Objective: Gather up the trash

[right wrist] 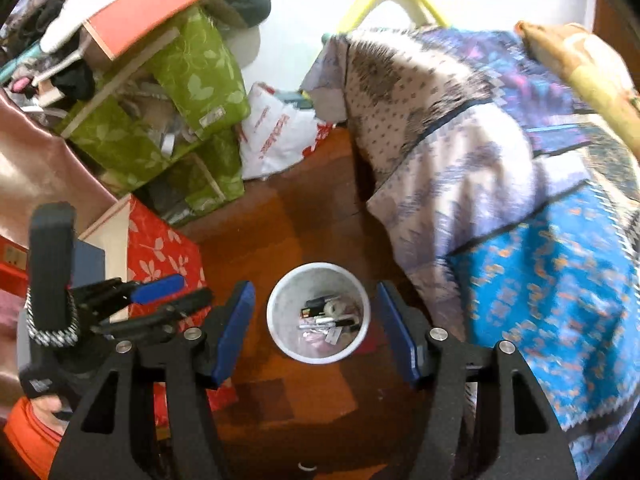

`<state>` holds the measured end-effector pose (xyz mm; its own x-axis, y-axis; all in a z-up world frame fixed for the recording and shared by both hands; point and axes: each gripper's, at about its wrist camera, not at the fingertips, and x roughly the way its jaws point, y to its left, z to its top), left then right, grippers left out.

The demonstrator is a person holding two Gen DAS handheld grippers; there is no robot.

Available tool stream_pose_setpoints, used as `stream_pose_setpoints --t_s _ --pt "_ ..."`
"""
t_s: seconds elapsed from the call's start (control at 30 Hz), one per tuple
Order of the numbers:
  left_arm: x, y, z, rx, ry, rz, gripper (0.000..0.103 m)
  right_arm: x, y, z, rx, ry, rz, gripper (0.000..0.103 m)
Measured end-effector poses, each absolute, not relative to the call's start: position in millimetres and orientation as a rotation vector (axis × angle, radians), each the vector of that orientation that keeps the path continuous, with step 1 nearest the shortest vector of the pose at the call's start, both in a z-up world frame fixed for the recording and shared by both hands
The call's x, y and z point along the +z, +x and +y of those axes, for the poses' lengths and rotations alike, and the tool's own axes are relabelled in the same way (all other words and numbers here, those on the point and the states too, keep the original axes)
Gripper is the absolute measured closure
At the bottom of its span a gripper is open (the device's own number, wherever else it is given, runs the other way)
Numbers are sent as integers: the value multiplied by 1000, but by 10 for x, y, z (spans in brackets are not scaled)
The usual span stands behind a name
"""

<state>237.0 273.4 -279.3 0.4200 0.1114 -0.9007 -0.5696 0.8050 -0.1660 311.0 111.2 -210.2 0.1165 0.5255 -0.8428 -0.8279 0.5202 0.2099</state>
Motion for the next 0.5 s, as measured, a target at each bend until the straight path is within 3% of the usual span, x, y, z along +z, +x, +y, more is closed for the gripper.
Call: stream_pose_setpoints --t_s 0.5 --pt "-745 1617 1497 296 -231 669 67 -431 2244 -648 828 -107 629 44"
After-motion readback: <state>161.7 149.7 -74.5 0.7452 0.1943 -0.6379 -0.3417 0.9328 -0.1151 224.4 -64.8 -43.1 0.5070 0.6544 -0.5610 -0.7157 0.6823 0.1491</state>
